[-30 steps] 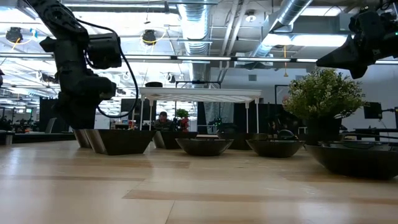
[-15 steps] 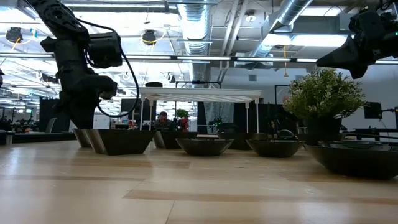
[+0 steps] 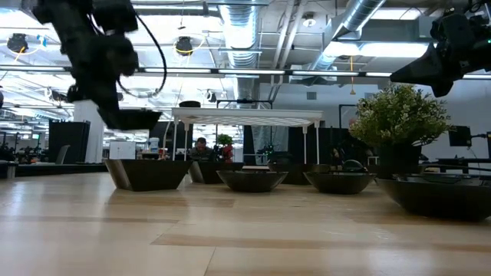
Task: Pick & Place Mini shaped plates
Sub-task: Put the black distorted square plate on the shelf
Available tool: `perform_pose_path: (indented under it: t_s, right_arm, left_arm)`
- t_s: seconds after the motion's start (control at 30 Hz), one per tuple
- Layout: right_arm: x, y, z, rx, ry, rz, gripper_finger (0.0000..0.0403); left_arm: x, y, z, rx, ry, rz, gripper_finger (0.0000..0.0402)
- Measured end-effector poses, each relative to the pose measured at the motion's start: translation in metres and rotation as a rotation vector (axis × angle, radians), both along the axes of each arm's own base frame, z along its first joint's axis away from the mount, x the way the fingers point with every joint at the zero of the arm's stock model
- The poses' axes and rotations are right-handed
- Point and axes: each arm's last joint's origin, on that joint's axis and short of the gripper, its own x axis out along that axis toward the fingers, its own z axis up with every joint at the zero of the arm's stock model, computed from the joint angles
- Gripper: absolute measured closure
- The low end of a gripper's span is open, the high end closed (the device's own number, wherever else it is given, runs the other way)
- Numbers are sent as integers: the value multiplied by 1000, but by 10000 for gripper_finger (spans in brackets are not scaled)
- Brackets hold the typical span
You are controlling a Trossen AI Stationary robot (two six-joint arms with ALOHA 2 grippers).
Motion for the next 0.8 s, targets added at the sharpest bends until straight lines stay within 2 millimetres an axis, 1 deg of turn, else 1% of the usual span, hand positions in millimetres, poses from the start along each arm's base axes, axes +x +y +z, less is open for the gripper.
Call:
perform_pose_path:
  t_s: [0.1, 0.23, 0.3, 0.43, 0.6, 0.73, 0.8]
  right_arm:
    - [0, 0, 0, 0, 0, 0, 401]
    - [0, 0, 0, 0, 0, 0, 401]
    - [0, 0, 0, 0, 0, 0, 401]
    - [0, 0, 0, 0, 1, 1, 401]
    - [0, 0, 0, -2, 2, 0, 401]
    - [0, 0, 0, -2, 2, 1, 401]
    - [0, 0, 0, -2, 2, 0, 401]
  left_arm:
    - [2, -10, 18, 14, -83, -78, 397]
    - [10, -27, 37, 43, -147, -221, 397]
    - [17, -35, 45, 57, -172, -292, 397]
    - [36, -45, 58, 127, -179, -355, 397]
    - [64, -46, 70, 214, -162, -433, 398]
    - [87, -39, 82, 257, -170, -481, 398]
    - [99, -33, 92, 285, -188, -495, 398]
